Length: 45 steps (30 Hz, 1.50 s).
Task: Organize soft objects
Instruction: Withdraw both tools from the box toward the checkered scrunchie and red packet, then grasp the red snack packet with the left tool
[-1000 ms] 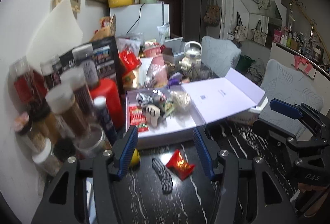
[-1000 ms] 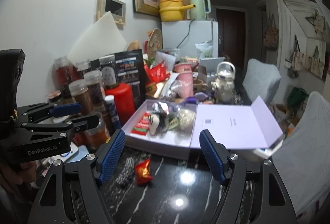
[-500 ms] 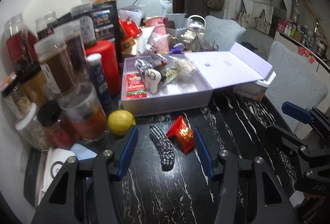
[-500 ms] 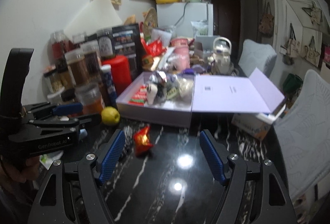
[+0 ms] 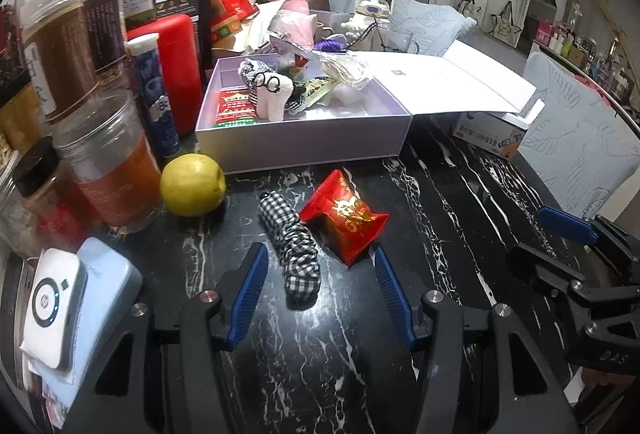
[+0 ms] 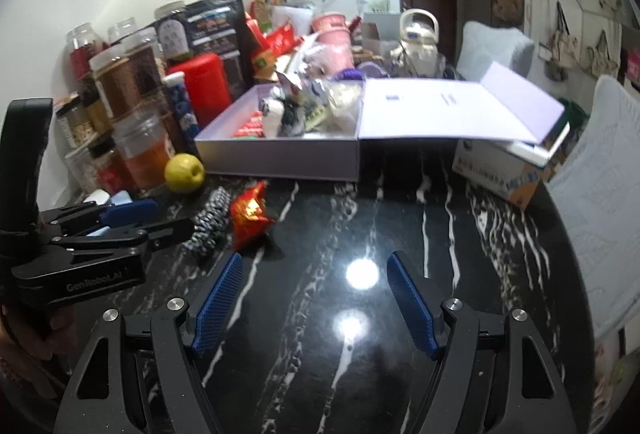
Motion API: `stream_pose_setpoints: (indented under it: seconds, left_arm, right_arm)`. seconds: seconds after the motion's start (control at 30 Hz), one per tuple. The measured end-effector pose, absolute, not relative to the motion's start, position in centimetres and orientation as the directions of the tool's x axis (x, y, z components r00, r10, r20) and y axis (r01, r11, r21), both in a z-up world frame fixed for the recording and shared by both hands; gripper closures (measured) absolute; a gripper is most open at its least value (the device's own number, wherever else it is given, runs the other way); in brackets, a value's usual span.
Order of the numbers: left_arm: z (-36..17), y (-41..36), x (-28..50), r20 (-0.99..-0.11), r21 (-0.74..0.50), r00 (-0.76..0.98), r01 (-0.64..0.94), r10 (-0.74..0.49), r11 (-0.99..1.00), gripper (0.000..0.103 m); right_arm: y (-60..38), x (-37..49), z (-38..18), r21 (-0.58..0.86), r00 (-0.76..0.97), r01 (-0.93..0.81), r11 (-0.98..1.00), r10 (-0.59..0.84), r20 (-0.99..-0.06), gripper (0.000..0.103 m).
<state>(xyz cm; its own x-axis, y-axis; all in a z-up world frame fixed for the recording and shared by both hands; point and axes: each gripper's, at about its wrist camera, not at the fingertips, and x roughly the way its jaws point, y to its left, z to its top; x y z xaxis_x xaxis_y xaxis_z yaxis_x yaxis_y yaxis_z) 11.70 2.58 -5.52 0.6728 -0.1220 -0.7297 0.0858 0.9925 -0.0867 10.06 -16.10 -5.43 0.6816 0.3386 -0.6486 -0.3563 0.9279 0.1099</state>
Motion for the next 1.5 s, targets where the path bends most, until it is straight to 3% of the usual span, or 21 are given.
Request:
stream_pose_setpoints:
  seconds: [0.53,1.07,1.1,1.13,1.4,1.5]
  left_arm:
    - [-7.2,0.1,16.5,-0.742,-0.173,0.632,0.139,-0.222,0.975,0.048]
    - [-10.0,-0.4,19.9,-0.816,-0.126,0.561,0.061,-0.139,0.99,0.048]
    - [-9.9,-0.4,19.9,-0.811,-0.125,0.569,0.063,-0.139,0.99,0.058]
    - [-9.8,-0.5,19.9,-0.806,-0.116,0.577,0.064,-0.131,0.991,0.06]
    - [-7.8,-0.8,18.1,-0.758,-0.128,0.628,0.12,-0.175,0.984,0.063]
    - [-6.7,-0.8,17.1,-0.739,-0.126,0.649,0.134,-0.183,0.983,0.071]
  right_arm:
    - [-18.1,13.1,-6.8,0.127,0.668,-0.32,0.939,0.319,-0.672,0.028]
    - [-19.0,14.8,-7.4,0.138,0.659,-0.301,0.943,0.311,-0.685,0.028]
    - [-19.0,14.7,-7.4,0.138,0.659,-0.301,0.944,0.311,-0.685,0.028]
    - [-19.1,14.6,-7.4,0.137,0.659,-0.3,0.944,0.309,-0.685,0.028]
    - [-19.3,14.2,-7.4,0.131,0.661,-0.285,0.949,0.294,-0.69,0.028]
    - [-19.1,13.9,-7.3,0.134,0.662,-0.287,0.949,0.297,-0.688,0.028]
